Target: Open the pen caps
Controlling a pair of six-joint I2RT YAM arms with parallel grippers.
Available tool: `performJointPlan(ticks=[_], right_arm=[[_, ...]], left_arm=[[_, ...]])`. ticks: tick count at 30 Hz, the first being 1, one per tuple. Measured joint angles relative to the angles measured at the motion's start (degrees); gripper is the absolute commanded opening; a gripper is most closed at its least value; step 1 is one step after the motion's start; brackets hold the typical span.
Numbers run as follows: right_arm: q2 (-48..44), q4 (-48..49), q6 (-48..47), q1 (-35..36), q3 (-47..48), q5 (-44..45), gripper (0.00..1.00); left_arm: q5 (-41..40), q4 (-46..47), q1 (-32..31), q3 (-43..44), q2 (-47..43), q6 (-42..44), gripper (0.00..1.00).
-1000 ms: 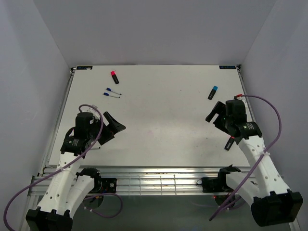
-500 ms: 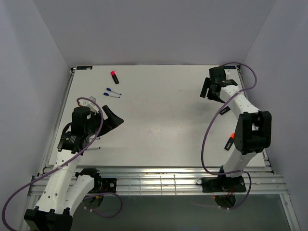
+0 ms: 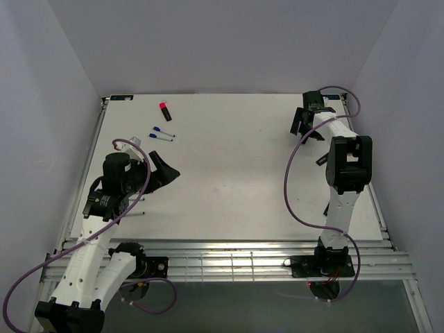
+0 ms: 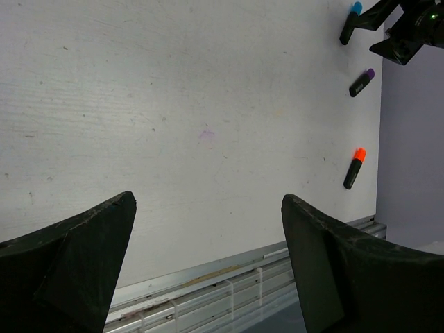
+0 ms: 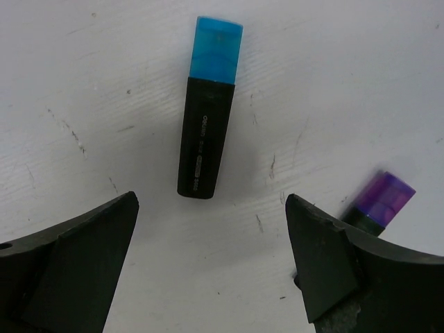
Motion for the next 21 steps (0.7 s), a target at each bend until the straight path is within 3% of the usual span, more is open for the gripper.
performJointPlan(ticks=[16,21], right_arm=[[8.7,1.7,1.1,-0.8,6.6,-2.4,0.73],[8.7,1.3,2.1,-0.8,6.5,-2.2,0.53]], left_arm=[[0.0,0.5,0.0,0.5,0.8,0.6,0.96],[0.0,0.7,0.0,0.5,0.8,0.8,0.96]])
